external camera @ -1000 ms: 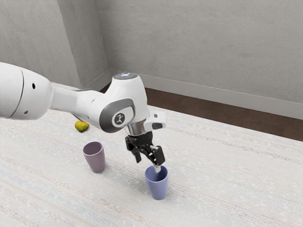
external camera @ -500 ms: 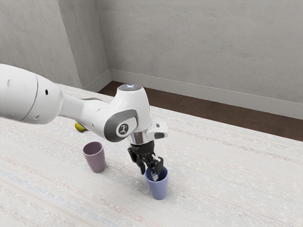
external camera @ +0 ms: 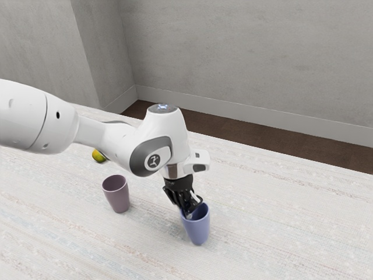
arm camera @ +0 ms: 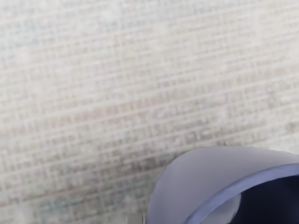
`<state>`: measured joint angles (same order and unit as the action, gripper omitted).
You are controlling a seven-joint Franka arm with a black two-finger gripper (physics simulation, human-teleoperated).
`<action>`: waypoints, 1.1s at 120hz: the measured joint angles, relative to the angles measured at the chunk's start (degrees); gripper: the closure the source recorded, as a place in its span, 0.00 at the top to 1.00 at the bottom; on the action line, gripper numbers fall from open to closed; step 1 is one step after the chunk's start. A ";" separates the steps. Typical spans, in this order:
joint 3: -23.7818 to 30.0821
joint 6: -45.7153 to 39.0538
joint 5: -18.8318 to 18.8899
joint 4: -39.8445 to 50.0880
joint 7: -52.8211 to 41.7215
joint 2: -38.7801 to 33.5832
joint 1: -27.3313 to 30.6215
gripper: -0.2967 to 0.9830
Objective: Place the right cup onto the left cup
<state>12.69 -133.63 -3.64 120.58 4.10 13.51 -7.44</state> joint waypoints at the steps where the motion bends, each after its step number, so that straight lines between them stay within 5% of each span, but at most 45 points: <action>1: -0.01 0.01 0.01 0.00 0.02 -0.07 0.00 0.17; 83: -6.83 14.76 0.55 3.65 -0.69 -22.72 5.71 0.16; 132: -12.62 17.62 2.53 3.83 -5.24 -25.81 10.24 0.16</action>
<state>0.07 -116.01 -1.11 124.41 -1.14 -12.30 2.80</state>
